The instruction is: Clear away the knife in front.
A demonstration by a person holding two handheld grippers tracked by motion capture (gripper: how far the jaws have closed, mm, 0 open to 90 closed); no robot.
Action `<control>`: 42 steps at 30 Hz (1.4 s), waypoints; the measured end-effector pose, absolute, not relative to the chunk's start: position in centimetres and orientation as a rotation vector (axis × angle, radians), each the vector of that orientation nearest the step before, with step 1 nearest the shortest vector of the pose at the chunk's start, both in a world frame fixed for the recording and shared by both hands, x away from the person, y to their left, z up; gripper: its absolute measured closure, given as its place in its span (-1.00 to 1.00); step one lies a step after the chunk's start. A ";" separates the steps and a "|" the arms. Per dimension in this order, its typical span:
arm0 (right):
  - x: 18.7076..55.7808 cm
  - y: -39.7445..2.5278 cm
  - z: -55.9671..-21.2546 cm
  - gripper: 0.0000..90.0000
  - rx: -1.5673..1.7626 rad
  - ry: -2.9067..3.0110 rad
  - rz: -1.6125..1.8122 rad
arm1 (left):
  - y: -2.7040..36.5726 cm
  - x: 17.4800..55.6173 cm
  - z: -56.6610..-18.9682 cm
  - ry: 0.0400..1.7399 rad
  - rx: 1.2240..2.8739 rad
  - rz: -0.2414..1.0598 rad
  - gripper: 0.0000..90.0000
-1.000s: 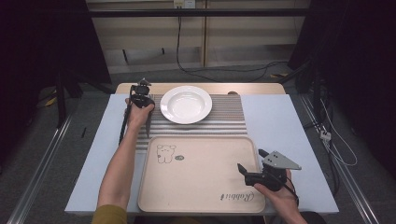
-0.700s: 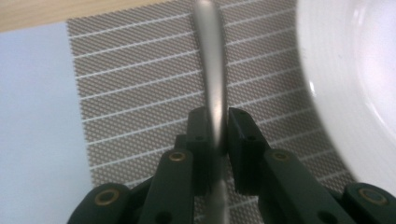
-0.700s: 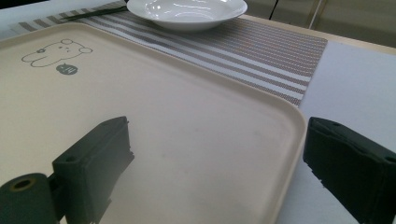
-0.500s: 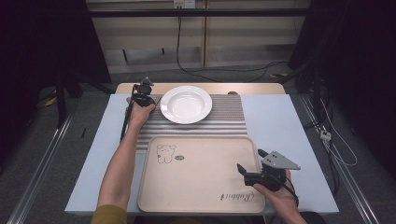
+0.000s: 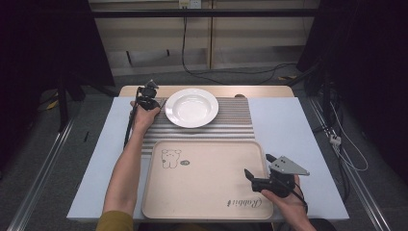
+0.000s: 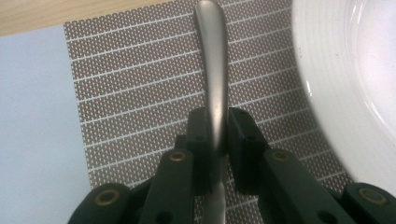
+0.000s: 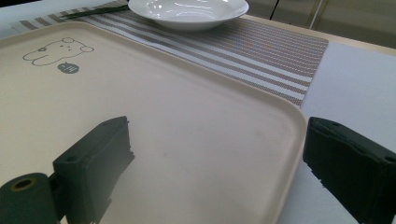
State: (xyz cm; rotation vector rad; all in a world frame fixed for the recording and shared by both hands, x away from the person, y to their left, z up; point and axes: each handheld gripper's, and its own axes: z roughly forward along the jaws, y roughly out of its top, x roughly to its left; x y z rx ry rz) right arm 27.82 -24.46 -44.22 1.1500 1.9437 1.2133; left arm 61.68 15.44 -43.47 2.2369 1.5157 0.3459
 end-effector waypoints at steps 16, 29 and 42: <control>27.7 -24.4 -44.3 -0.82 1.150 1.949 1.208 | 15.6 61.3 -43.1 1.488 2.276 0.369 0.78; 27.8 -24.1 -44.3 -0.82 1.140 1.960 1.212 | 16.0 60.7 -42.3 1.472 2.280 0.360 0.78; 27.8 -24.0 -44.3 -0.82 1.135 1.961 1.213 | 16.5 59.6 -42.0 1.454 2.285 0.354 0.78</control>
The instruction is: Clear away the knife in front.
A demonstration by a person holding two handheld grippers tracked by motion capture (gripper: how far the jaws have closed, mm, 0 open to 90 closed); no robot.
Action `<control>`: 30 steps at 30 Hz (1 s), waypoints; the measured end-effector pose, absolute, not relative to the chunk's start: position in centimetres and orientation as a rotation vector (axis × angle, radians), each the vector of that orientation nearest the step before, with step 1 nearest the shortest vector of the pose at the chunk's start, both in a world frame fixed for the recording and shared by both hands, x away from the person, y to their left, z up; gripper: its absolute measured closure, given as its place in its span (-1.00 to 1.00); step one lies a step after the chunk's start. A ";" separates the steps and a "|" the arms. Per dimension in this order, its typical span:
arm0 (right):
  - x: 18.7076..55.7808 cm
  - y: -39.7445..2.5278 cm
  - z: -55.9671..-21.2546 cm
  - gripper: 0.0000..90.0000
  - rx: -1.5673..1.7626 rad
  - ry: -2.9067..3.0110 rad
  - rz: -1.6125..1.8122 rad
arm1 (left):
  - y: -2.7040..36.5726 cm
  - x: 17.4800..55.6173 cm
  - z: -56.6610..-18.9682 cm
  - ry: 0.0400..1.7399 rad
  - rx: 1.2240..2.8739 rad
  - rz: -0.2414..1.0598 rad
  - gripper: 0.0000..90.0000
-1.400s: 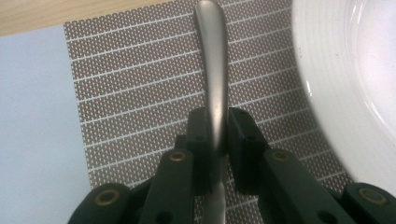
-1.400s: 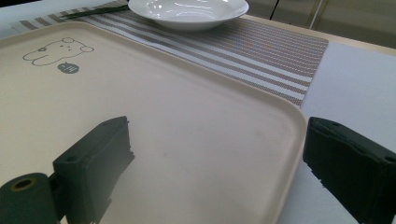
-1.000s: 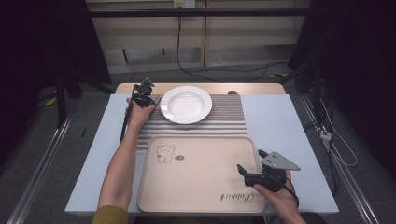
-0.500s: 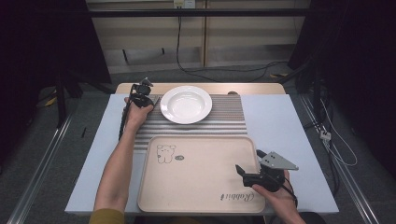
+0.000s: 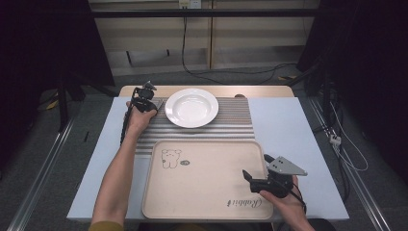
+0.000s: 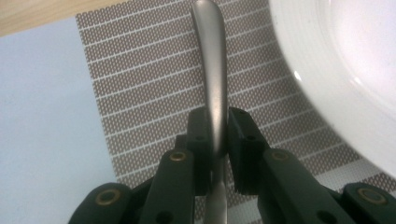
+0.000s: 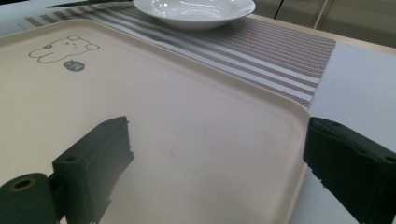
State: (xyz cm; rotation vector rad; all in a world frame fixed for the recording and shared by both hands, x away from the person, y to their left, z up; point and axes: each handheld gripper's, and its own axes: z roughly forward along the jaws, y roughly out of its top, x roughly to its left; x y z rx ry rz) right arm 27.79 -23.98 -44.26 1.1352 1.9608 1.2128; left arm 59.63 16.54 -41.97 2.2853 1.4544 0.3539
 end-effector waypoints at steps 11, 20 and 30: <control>27.9 -23.8 -44.2 -0.82 1.125 1.964 1.211 | 17.4 58.7 -40.9 1.448 2.269 0.371 0.78; 27.8 -23.7 -44.2 -0.82 1.119 1.967 1.210 | 17.5 57.6 -39.8 1.419 2.280 0.370 0.78; 27.8 -23.7 -44.2 -0.82 1.115 1.969 1.212 | 17.3 56.8 -39.5 1.414 2.292 0.367 0.78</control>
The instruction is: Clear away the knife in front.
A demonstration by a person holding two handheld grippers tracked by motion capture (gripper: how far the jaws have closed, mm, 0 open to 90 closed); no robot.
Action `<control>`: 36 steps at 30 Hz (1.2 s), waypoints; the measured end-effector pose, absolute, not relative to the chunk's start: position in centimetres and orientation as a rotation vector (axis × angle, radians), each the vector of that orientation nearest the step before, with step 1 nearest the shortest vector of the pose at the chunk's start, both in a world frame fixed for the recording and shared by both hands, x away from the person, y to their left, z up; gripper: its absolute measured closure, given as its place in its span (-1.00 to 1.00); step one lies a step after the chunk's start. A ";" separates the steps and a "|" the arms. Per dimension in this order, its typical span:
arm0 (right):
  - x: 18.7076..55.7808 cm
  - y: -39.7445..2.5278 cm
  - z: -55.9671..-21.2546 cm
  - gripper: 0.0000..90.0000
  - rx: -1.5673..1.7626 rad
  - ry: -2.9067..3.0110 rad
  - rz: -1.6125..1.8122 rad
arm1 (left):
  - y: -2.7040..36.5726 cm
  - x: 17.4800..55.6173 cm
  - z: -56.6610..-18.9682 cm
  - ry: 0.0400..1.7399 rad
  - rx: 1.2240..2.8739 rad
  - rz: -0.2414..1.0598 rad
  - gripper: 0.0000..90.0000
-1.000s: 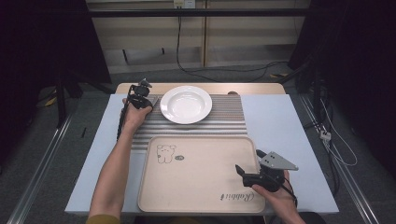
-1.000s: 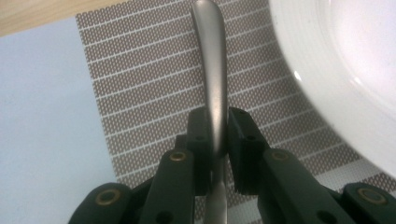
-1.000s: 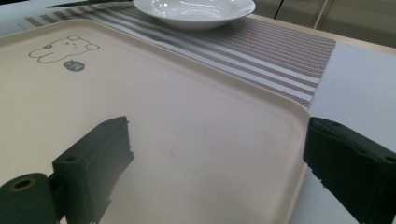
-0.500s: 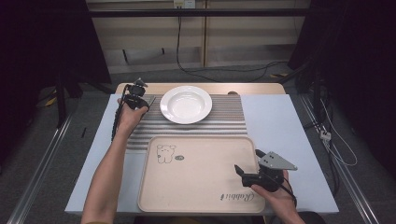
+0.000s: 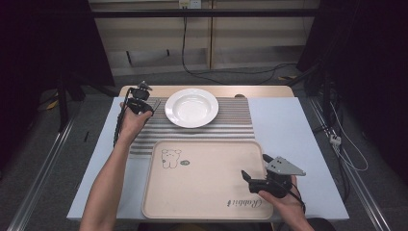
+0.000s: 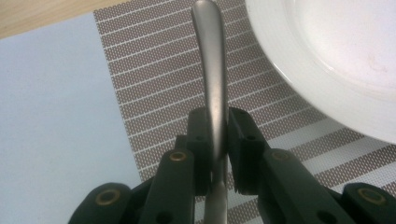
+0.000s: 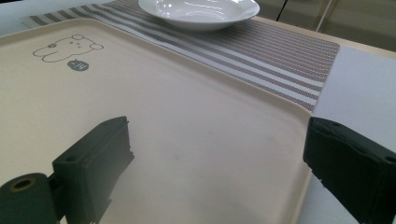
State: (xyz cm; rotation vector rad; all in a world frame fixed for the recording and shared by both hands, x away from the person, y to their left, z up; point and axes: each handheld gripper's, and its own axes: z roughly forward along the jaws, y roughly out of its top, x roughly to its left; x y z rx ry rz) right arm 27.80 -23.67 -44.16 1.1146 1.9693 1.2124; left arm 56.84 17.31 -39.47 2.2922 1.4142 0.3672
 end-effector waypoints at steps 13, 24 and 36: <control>27.9 -23.6 -44.2 -0.82 1.112 1.973 1.210 | 17.3 55.5 -39.2 1.389 2.278 0.332 0.78; 27.8 -23.6 -44.2 -0.82 1.113 1.974 1.210 | 17.6 54.2 -38.8 1.395 2.270 0.340 0.78; 27.9 -23.4 -44.2 -0.82 1.111 1.977 1.211 | 17.5 52.6 -38.6 1.339 2.313 0.351 0.78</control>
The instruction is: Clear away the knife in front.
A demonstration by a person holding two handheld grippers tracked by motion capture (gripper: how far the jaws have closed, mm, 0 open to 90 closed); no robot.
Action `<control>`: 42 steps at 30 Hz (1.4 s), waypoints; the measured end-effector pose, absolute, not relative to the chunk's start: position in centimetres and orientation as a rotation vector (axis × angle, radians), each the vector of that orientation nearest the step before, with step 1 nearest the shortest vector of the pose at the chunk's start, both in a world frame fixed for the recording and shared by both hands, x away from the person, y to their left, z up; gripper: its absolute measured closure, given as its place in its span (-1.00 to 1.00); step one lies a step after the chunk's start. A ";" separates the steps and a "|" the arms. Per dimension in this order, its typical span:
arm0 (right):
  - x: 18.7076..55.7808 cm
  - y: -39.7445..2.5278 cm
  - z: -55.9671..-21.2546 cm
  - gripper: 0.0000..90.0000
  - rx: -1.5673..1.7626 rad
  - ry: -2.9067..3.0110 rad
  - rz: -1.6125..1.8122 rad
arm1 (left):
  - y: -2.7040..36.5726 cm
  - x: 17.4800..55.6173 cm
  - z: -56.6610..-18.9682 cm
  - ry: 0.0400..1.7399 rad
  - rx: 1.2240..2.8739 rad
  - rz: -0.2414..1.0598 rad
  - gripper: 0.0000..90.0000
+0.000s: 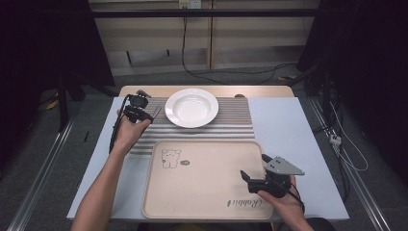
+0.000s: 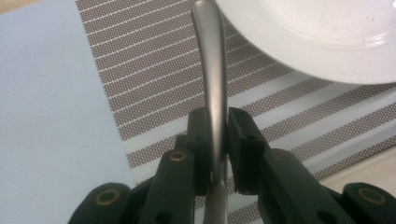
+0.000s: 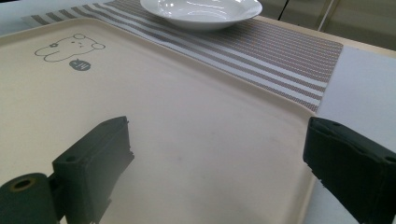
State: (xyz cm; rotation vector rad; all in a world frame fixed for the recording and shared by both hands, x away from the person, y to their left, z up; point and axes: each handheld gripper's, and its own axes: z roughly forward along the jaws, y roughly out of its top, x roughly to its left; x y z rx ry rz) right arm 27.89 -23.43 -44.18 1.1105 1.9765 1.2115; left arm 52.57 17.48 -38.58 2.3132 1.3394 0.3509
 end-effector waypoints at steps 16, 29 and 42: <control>27.9 -23.4 -44.2 -0.82 1.109 1.978 1.209 | 17.1 49.4 -37.8 1.302 2.320 0.387 0.78; 27.8 -23.3 -44.1 -0.82 1.104 1.975 1.204 | 16.7 45.7 -37.5 1.259 2.301 0.356 0.78; 27.7 -23.3 -44.1 -0.82 1.100 1.978 1.202 | 14.4 41.9 -38.3 1.167 2.375 0.346 0.78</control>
